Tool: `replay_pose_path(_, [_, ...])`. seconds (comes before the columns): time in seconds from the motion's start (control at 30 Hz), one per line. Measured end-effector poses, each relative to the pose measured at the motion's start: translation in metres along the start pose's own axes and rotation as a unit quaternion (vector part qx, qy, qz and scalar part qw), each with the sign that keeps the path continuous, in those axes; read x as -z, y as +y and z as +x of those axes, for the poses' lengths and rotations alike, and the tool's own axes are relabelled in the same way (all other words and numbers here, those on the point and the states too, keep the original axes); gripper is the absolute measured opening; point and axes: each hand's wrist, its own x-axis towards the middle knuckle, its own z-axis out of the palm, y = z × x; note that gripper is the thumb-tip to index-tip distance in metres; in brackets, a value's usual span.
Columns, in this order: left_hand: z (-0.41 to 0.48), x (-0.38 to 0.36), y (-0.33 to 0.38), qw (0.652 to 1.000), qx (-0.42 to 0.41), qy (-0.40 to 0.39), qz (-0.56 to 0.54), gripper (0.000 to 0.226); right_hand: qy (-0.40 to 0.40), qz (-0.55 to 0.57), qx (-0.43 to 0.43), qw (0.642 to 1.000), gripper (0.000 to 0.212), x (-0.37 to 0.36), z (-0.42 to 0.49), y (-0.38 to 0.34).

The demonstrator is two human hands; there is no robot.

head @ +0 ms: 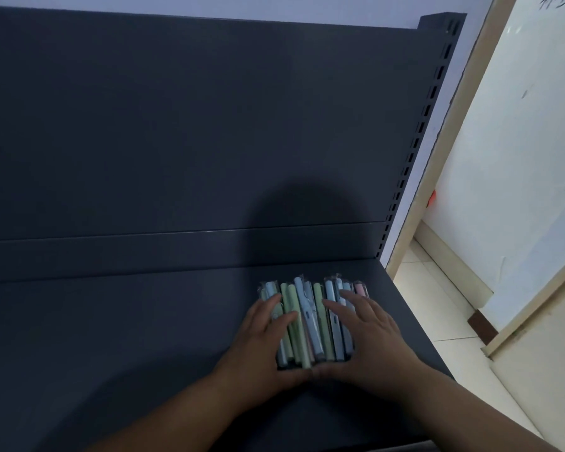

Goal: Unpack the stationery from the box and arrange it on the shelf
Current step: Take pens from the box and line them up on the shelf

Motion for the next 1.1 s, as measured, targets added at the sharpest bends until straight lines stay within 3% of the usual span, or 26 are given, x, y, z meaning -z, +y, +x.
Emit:
replay_pose_path(0.1, [0.005, 0.002, -0.003, 0.999, 0.023, -0.012, -0.024, 0.093, -0.036, 0.0, -0.009, 0.999, 0.129, -0.004, 0.001, 0.013])
replay_pose_path(0.33, [0.01, 0.006, -0.007, 0.998, 0.026, -0.049, -0.036, 0.097, -0.045, 0.05, -0.005, 0.998, 0.118, -0.015, 0.017, 0.021])
replay_pose_path(0.47, [0.014, 0.003, -0.007, 0.998, 0.025, -0.051, -0.017, 0.094, -0.061, 0.02, 0.037, 0.997, 0.104, -0.017, 0.029, 0.019])
replay_pose_path(0.57, [0.016, 0.001, -0.003, 0.999, 0.026, -0.041, -0.005, 0.096, -0.054, 0.005, 0.059, 0.997, 0.113, -0.022, 0.031, 0.017])
replay_pose_path(0.87, [0.014, 0.001, 0.001, 0.997, 0.041, -0.022, -0.061, 0.105, -0.035, 0.0, 0.061, 0.998, 0.102, -0.02, 0.029, 0.021])
replay_pose_path(0.97, [-0.001, 0.005, 0.0, 0.997, 0.051, -0.007, -0.059, 0.104, -0.004, -0.004, 0.05, 0.999, 0.116, -0.013, 0.025, 0.02])
replay_pose_path(1.03, [-0.018, 0.011, -0.003, 0.996, 0.063, 0.022, -0.057, 0.099, 0.017, 0.001, 0.043, 0.999, 0.101, -0.006, 0.02, 0.011])
replay_pose_path(1.1, [-0.041, 0.021, -0.01, 0.992, 0.091, 0.07, -0.042, 0.09, 0.045, 0.001, 0.05, 0.998, 0.063, -0.002, 0.016, -0.005])
